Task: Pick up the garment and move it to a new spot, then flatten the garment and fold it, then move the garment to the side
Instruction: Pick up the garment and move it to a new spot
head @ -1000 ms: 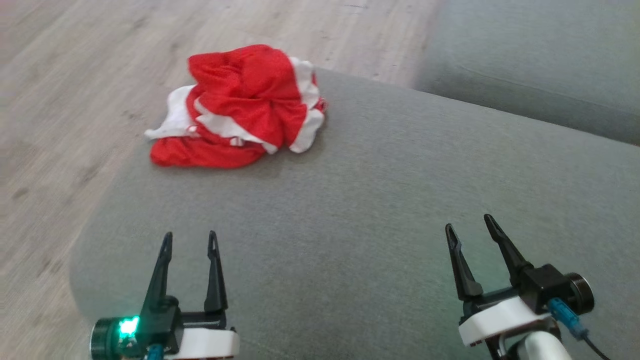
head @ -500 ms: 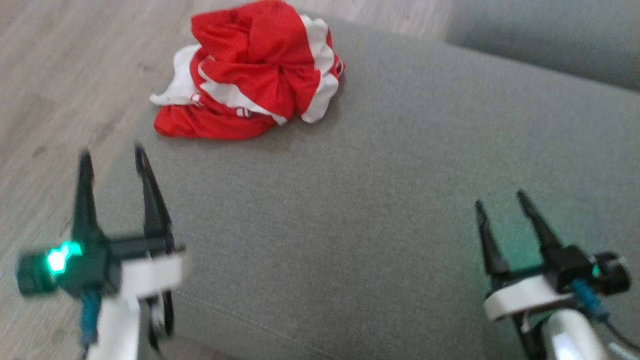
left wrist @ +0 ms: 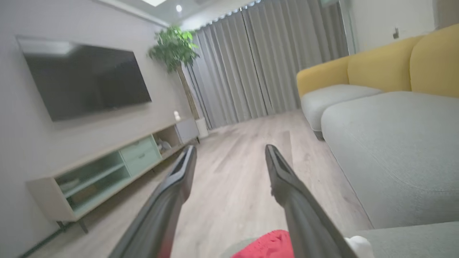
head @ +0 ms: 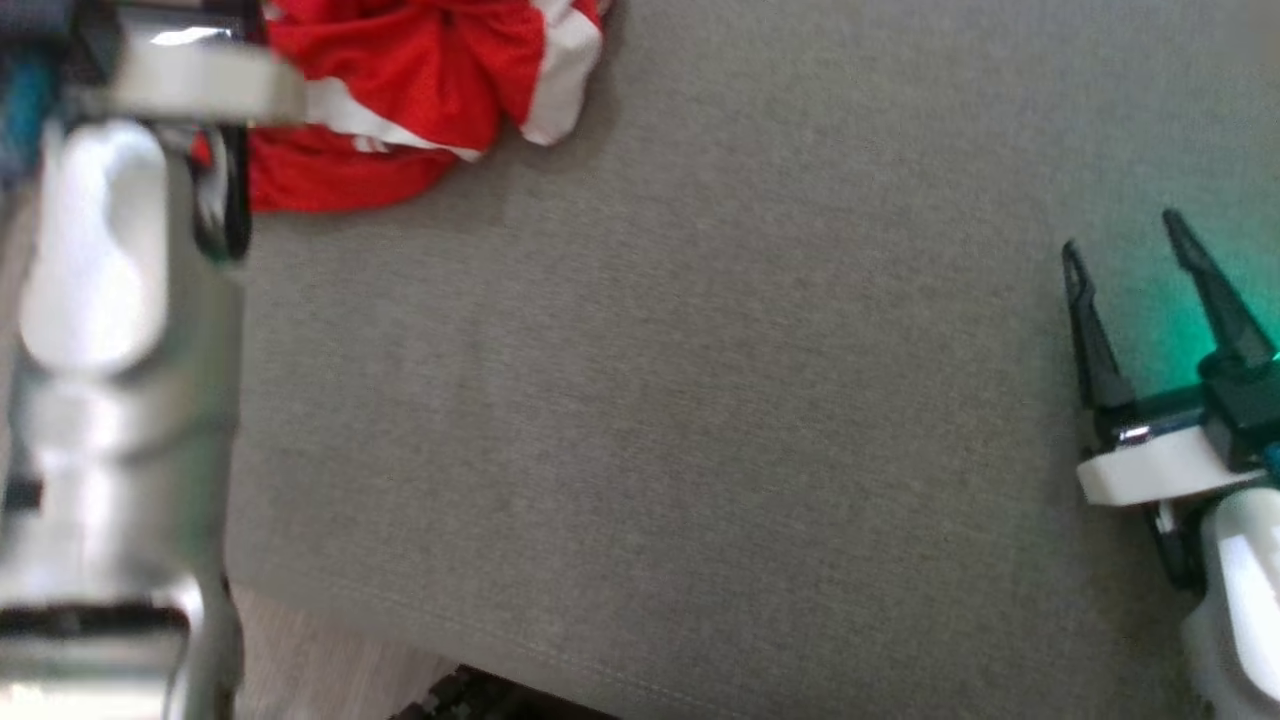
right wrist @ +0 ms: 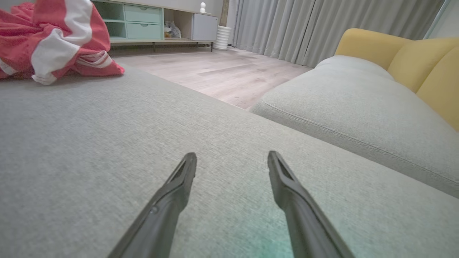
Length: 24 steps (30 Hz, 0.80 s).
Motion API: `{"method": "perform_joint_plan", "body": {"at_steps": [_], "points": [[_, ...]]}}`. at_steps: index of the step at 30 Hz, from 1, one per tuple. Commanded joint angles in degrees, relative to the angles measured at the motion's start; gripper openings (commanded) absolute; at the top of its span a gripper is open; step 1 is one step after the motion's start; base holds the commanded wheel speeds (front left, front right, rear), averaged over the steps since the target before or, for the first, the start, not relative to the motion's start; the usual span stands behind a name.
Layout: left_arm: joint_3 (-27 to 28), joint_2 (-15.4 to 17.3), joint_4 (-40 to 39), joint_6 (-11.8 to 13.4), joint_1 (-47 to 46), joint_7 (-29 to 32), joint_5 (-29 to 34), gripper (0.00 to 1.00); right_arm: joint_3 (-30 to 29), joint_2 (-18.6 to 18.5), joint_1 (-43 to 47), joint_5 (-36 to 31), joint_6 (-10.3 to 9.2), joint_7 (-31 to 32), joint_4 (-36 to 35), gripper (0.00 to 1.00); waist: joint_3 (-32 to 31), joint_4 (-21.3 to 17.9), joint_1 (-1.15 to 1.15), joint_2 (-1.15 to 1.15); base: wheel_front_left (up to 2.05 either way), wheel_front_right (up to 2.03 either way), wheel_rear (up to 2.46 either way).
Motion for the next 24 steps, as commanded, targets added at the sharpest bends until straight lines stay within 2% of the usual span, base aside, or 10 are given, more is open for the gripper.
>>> {"method": "perform_joint_plan", "body": {"at_steps": [1, 6, 10, 14, 17, 18, 24], "points": [[2.07, 2.26, 1.79, -0.98, -4.47, 1.45, -1.50, 1.00, 1.52, -0.98, -0.83, -0.13, -0.04, -0.61, -2.82, 1.00, 3.59, -2.73, -0.03, 0.00, 0.00, 0.00, 0.00], [2.32, 3.74, 17.74, -3.61, -16.72, 9.32, -3.70, 1.00, 2.04, -2.52, -2.07, -0.13, -0.04, -0.61, -6.06, 1.00, 6.81, -5.99, -0.03, 0.00, 0.00, 0.00, 0.00], [1.66, 4.50, 28.44, -4.70, -21.69, 15.75, -4.52, 1.00, 1.56, -2.44, -2.42, -0.81, -0.04, -0.61, -7.26, 1.00, 8.47, -8.35, -0.03, 0.00, 0.00, 0.00, 0.00], [0.26, 5.08, 37.26, -3.21, -22.62, 22.43, -3.34, 1.00, 0.91, -1.44, -2.89, -1.50, -0.04, -0.61, -7.85, 1.00, 9.77, -9.68, -0.03, 0.00, 0.00, 0.00, 0.00], [-0.48, 5.39, 40.67, -2.20, -22.83, 24.22, -2.81, 1.00, 1.82, -1.31, -3.39, -3.10, -0.04, -0.61, -7.74, 1.00, 10.28, -10.16, -0.03, 0.00, 0.00, 0.00, 0.00], [-0.71, 5.38, 41.00, -2.33, -23.11, 23.83, -2.77, 0.00, 2.07, -1.25, -3.64, -3.59, -0.04, -0.61, -7.69, 1.00, 10.50, -10.18, -0.03, 0.00, 0.00, 0.00, 0.00], [-2.19, 5.33, 41.13, -3.14, -24.85, 18.08, -2.31, 0.00, 1.82, 0.44, -4.18, -3.87, -0.04, -0.61, -6.20, 1.00, 8.53, -9.52, -0.03, 0.00, 0.00, 0.00, 0.00]]}}
